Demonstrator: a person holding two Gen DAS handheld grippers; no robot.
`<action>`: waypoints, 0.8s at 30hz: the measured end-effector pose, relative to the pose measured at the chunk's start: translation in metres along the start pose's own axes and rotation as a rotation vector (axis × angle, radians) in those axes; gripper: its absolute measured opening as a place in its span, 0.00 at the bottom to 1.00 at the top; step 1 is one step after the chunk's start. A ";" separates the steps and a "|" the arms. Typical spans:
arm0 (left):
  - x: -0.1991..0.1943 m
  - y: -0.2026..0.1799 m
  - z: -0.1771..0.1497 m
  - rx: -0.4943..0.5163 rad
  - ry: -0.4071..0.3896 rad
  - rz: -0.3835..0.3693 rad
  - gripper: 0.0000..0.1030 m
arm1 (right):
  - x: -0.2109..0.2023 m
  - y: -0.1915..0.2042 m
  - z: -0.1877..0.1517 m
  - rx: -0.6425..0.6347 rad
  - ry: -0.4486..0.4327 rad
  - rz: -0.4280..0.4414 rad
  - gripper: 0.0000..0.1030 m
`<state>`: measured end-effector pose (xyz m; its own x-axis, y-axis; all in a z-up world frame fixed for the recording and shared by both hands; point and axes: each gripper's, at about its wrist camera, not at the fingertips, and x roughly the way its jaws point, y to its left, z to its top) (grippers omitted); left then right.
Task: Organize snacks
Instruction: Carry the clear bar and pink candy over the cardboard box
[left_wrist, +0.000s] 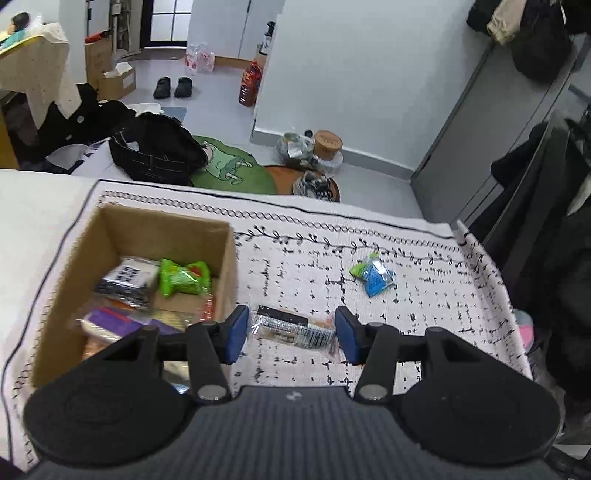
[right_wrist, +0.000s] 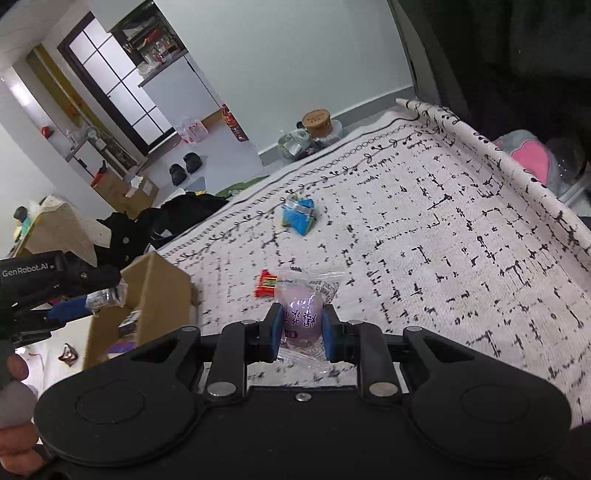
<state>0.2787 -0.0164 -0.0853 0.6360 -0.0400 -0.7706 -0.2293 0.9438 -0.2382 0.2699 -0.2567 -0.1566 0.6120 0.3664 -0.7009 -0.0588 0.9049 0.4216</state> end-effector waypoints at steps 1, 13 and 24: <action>-0.008 0.003 0.001 -0.004 -0.009 0.000 0.49 | -0.005 0.003 -0.001 -0.003 -0.006 0.001 0.21; -0.089 0.022 0.004 -0.046 -0.062 -0.026 0.49 | -0.052 0.037 -0.001 -0.038 -0.067 0.028 0.21; -0.142 0.057 0.015 -0.055 -0.120 -0.022 0.49 | -0.071 0.081 0.005 -0.105 -0.086 0.084 0.21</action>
<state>0.1862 0.0480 0.0198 0.7240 -0.0177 -0.6896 -0.2527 0.9234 -0.2890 0.2251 -0.2101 -0.0697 0.6667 0.4261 -0.6115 -0.1924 0.8911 0.4111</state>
